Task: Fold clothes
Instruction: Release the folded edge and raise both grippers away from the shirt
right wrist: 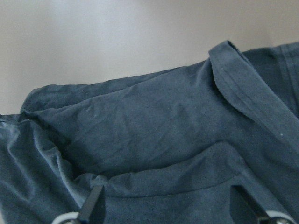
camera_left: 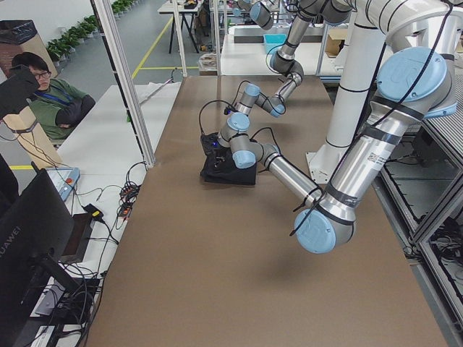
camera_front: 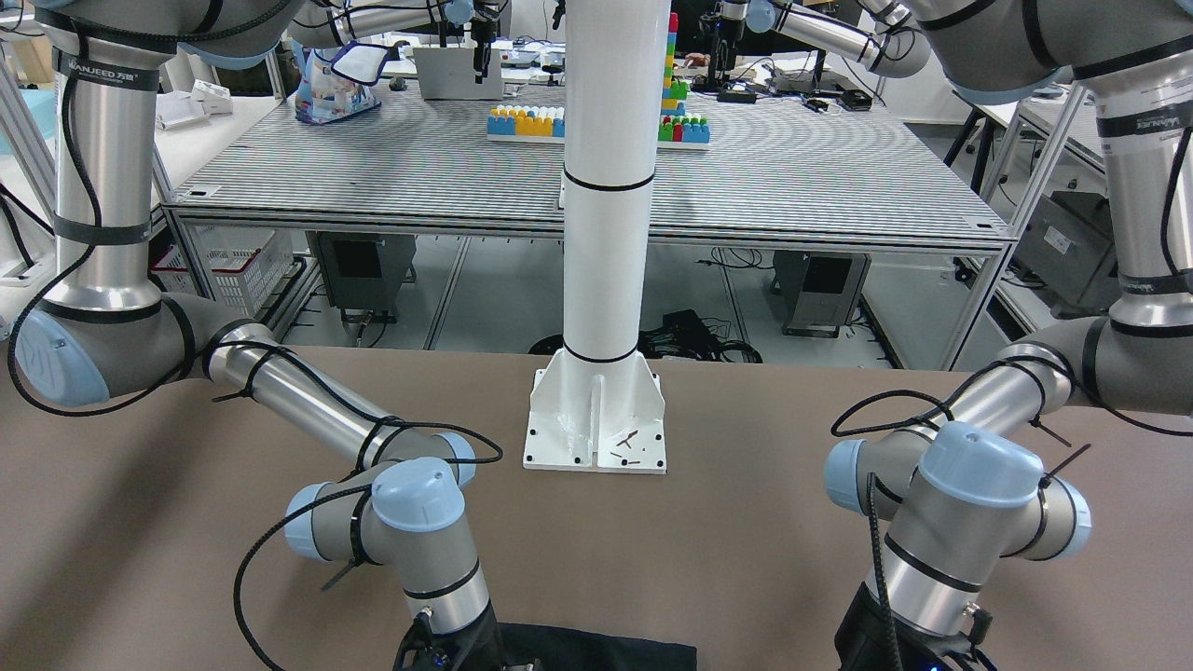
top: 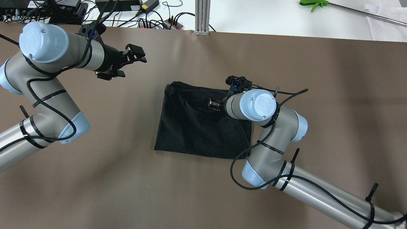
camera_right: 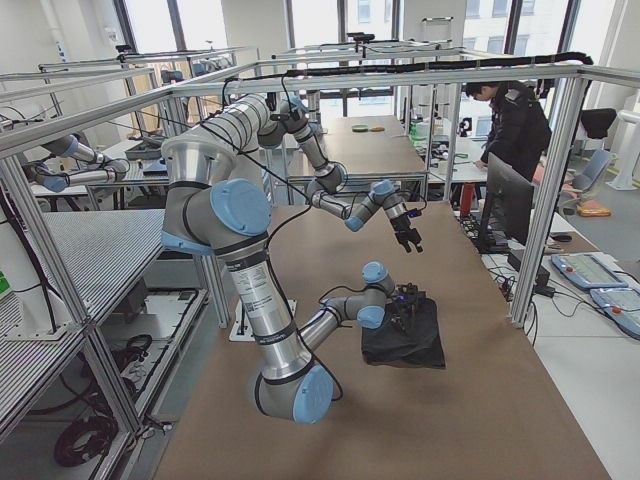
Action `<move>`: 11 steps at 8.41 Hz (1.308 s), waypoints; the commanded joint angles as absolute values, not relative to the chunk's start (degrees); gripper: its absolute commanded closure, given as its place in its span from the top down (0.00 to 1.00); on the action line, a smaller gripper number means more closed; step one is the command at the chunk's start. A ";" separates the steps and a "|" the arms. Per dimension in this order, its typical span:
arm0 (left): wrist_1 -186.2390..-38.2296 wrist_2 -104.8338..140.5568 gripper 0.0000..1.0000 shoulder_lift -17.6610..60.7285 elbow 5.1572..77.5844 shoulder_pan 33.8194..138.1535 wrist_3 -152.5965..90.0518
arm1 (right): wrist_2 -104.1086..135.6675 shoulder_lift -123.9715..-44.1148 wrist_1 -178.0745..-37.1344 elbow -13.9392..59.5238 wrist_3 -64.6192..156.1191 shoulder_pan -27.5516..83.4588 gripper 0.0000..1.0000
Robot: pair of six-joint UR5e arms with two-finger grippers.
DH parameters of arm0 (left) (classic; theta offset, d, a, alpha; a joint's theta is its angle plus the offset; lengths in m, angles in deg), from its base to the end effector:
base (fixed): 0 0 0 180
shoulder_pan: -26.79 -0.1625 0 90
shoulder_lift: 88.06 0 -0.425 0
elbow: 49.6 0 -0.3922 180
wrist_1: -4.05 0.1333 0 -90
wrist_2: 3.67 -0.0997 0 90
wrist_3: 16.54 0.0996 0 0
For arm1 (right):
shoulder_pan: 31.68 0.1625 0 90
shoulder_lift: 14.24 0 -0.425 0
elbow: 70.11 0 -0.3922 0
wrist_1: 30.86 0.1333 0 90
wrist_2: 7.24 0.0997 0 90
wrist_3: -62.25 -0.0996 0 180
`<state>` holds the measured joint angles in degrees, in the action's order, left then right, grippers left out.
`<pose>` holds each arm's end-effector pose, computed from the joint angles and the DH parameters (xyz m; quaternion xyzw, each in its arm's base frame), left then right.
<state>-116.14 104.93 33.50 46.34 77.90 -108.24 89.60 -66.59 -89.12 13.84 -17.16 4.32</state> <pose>0.3346 -0.5765 0.2295 0.1078 0.5554 -0.2839 0.7741 -0.5166 -0.5254 0.2488 0.1606 -0.5014 0.1563 0.8357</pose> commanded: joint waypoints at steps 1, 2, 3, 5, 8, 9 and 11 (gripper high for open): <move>-116.01 105.14 1.00 32.97 45.94 78.56 -106.11 | 89.09 -63.72 -89.22 6.72 -10.89 4.79 0.94; -116.01 104.88 1.00 32.96 45.94 78.56 -106.02 | 89.09 -63.20 -89.13 4.96 -9.92 5.49 0.94; -116.01 104.79 1.00 32.96 45.85 78.56 -106.01 | 88.65 -63.10 -89.04 3.81 -9.82 5.76 0.94; -116.19 104.70 1.00 32.62 45.76 78.47 -106.01 | 87.94 -63.10 -88.60 1.79 -9.82 7.42 0.94; -116.72 104.79 1.00 31.56 45.85 78.47 -106.10 | 88.29 -63.10 -88.25 0.55 -9.47 10.24 0.94; -116.72 104.79 1.00 31.65 45.85 78.47 -106.02 | 89.43 -63.10 -88.34 0.55 -7.55 11.64 0.94; -116.02 105.83 1.00 31.91 46.37 80.47 -104.71 | 97.83 -63.80 -89.12 0.64 1.73 19.43 0.94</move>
<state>-116.59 105.06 31.71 45.92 78.66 -105.91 91.13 -63.21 -88.51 0.65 -6.01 12.97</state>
